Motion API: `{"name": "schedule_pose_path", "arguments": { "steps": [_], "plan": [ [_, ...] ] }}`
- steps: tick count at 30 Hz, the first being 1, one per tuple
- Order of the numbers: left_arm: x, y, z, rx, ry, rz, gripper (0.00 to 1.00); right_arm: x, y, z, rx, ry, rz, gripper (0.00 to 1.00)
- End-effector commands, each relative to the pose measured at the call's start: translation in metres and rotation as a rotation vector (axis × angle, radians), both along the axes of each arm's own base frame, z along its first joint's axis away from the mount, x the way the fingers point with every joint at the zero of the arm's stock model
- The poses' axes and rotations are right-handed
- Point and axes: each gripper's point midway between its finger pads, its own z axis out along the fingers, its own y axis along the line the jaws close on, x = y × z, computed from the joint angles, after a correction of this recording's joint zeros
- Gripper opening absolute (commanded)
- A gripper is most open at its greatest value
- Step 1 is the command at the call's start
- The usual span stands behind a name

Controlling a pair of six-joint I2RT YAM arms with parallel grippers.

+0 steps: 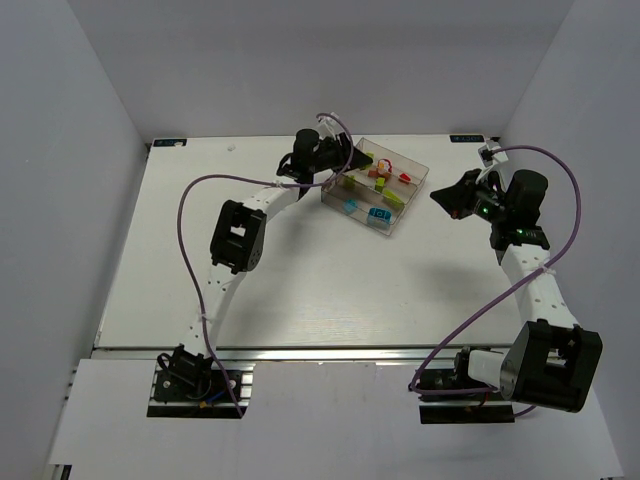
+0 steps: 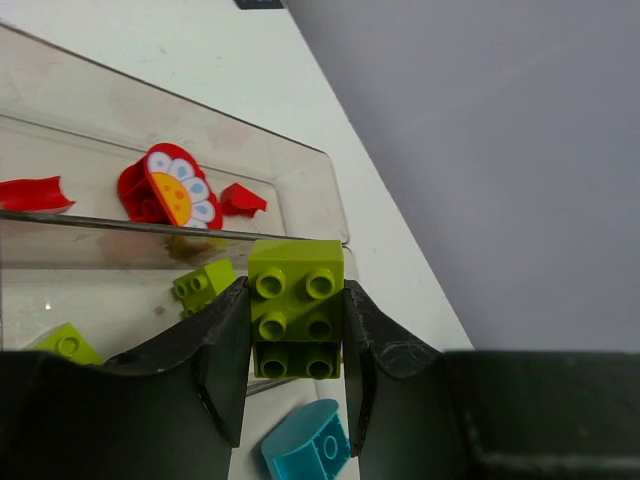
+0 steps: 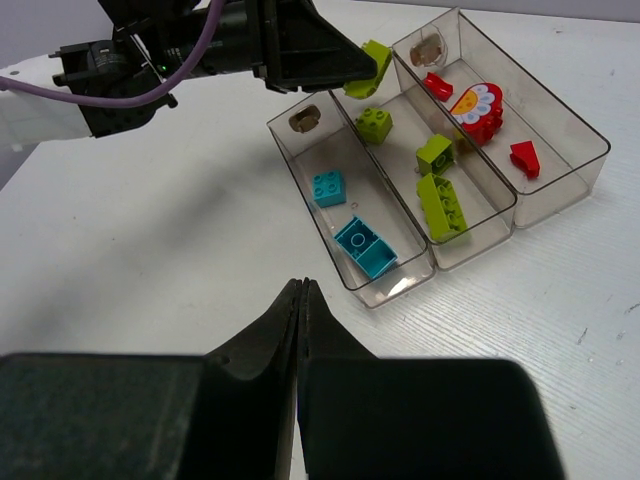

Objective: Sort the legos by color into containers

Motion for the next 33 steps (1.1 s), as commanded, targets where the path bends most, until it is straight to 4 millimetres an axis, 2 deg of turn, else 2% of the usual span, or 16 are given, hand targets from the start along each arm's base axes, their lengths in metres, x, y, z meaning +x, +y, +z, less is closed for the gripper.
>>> {"name": "schedule_pose_path", "arguments": {
  "steps": [1,5,8,19,21,22,23,24,25,26,27,29,30,31,32,33],
  "plan": [
    [0.015,0.005,0.015,0.043,-0.044,0.104,0.35,0.0,0.001,0.014,0.001,-0.055,0.019,0.0],
    [0.018,-0.001,0.01,0.065,-0.053,0.147,0.58,-0.001,0.0,0.015,0.004,-0.056,0.018,0.0],
    [0.022,0.0,0.014,0.061,-0.061,0.161,0.67,-0.001,-0.001,0.015,0.005,-0.056,0.018,0.0],
    [0.015,-0.001,0.054,0.05,-0.119,0.13,0.69,-0.004,-0.001,0.018,0.011,-0.061,0.029,0.0],
    [0.008,0.0,0.066,0.04,-0.137,0.113,0.57,-0.004,-0.001,0.019,0.009,-0.068,0.03,0.0],
    [0.004,0.0,0.073,0.03,-0.151,0.1,0.19,-0.005,-0.002,0.019,0.007,-0.073,0.031,0.03],
    [-0.004,0.002,0.091,0.018,-0.166,0.089,0.0,-0.007,-0.001,0.02,0.001,-0.086,0.048,0.19],
    [-0.014,0.002,0.104,0.012,-0.182,0.059,0.0,-0.009,0.0,0.02,0.001,-0.093,0.057,0.29],
    [-0.019,0.011,0.091,0.048,-0.167,0.05,0.0,-0.013,0.004,0.019,0.004,-0.104,0.088,0.5],
    [-0.026,0.021,0.094,0.059,-0.161,0.044,0.0,-0.015,0.006,0.017,0.009,-0.108,0.109,0.6],
    [-0.049,0.03,0.142,0.024,-0.231,0.034,0.0,-0.017,0.009,0.018,0.015,-0.115,0.13,0.68],
    [-0.074,0.059,0.145,0.036,-0.258,0.016,0.0,-0.027,0.017,0.016,0.034,-0.121,0.216,0.89],
    [-0.105,0.08,0.144,0.061,-0.247,0.019,0.08,-0.028,0.018,0.015,0.048,-0.102,0.227,0.89],
    [-0.115,0.094,0.138,0.097,-0.237,0.038,0.26,-0.026,0.018,0.016,0.051,-0.098,0.221,0.89],
    [-0.122,0.108,0.128,0.166,-0.251,0.052,0.54,-0.024,0.018,0.016,0.053,-0.082,0.21,0.89],
    [-0.138,0.128,0.093,0.262,-0.151,0.059,0.59,-0.022,0.016,0.015,0.044,-0.082,0.199,0.89]
  ]
}}
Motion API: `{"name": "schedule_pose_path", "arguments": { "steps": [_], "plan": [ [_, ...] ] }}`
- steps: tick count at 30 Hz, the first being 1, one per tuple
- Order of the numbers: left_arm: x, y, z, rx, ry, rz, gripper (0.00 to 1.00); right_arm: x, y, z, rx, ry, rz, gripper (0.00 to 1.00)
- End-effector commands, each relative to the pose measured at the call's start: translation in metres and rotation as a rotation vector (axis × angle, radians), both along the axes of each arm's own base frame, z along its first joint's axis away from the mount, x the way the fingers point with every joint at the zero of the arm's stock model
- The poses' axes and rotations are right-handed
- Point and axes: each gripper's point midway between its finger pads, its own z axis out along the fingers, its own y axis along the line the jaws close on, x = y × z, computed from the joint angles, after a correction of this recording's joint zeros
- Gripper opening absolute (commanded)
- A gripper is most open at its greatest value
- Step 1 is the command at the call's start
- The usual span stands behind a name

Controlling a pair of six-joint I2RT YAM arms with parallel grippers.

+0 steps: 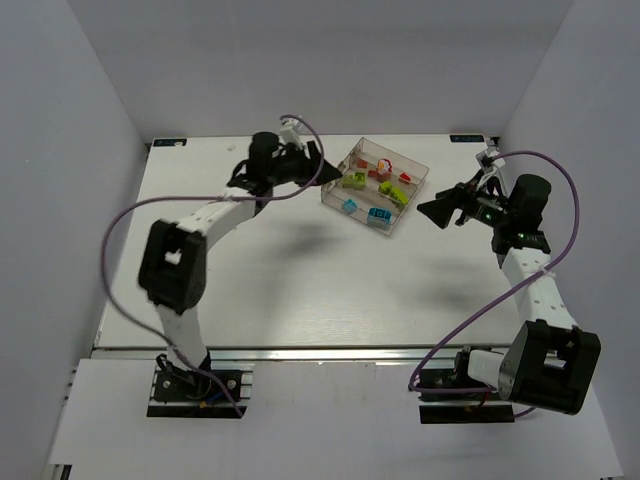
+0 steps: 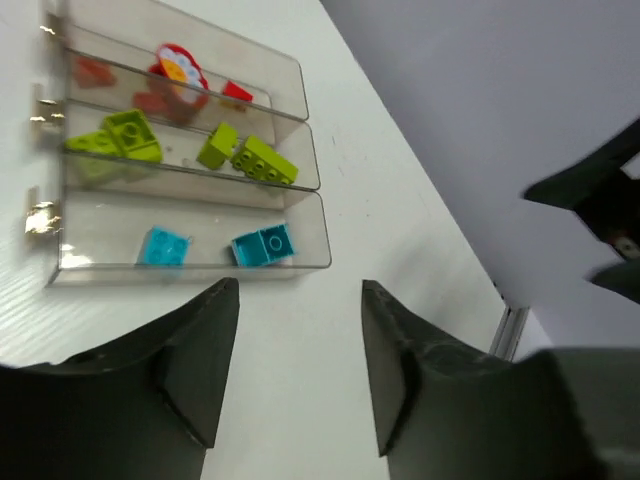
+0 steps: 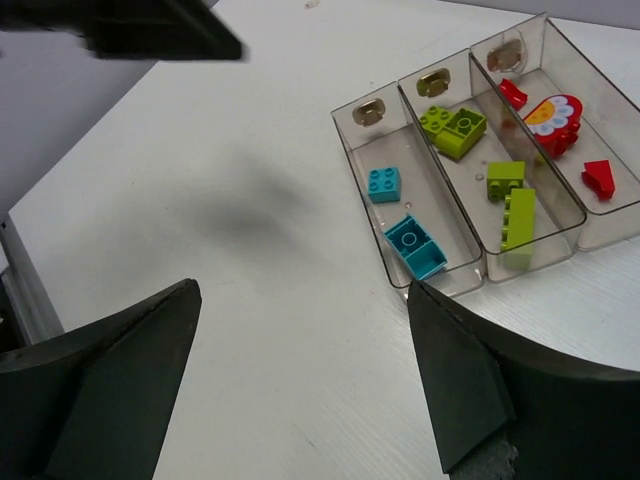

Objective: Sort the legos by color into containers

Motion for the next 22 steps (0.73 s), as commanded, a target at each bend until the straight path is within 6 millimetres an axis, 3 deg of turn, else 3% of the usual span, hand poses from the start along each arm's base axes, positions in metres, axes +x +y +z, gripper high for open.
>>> {"name": "schedule_pose_path", "arguments": {
  "steps": [1,2,3,4,6,7,8,9,10,11,12,18,22],
  "plan": [
    [-0.04,0.062,0.047,0.163,-0.186,0.049,0.64,0.006,-0.002,0.012,-0.027,-0.062,-0.002,0.89],
    [-0.062,0.071,0.03,0.204,-0.089,0.037,0.7,0.007,-0.005,0.013,-0.036,-0.052,-0.032,0.89],
    [-0.065,0.094,0.008,0.306,-0.095,0.101,0.74,0.01,-0.009,0.015,-0.042,-0.057,-0.06,0.89],
    [-0.077,0.109,0.026,0.344,-0.165,0.135,0.77,0.015,-0.014,0.013,-0.052,-0.044,-0.112,0.89],
    [-0.082,0.144,0.021,0.449,-0.187,0.275,0.89,0.018,-0.021,0.013,-0.059,0.003,-0.175,0.89],
    [-0.094,0.16,-0.002,0.506,-0.169,0.315,0.94,0.021,-0.027,0.01,-0.066,0.032,-0.219,0.89],
    [-0.098,0.179,0.026,0.496,-0.264,0.421,0.98,0.022,-0.031,0.007,-0.064,0.062,-0.243,0.89],
    [-0.105,0.185,0.031,0.486,-0.295,0.448,0.98,0.019,-0.031,0.002,-0.06,0.097,-0.249,0.89],
    [-0.115,0.192,0.016,0.494,-0.28,0.463,0.98,0.016,-0.03,0.001,-0.059,0.097,-0.248,0.89],
    [-0.12,0.203,0.035,0.478,-0.337,0.524,0.98,0.013,-0.029,0.0,-0.055,0.102,-0.241,0.89],
    [-0.124,0.206,0.038,0.478,-0.356,0.529,0.98,0.009,-0.027,-0.007,-0.048,0.106,-0.232,0.89],
    [-0.135,0.221,0.044,0.518,-0.405,0.584,0.98,-0.016,-0.025,0.002,-0.023,0.021,-0.261,0.89],
    [-0.136,0.218,0.048,0.503,-0.415,0.569,0.98,-0.031,-0.026,-0.001,-0.043,-0.036,-0.255,0.89]
  ]
}}
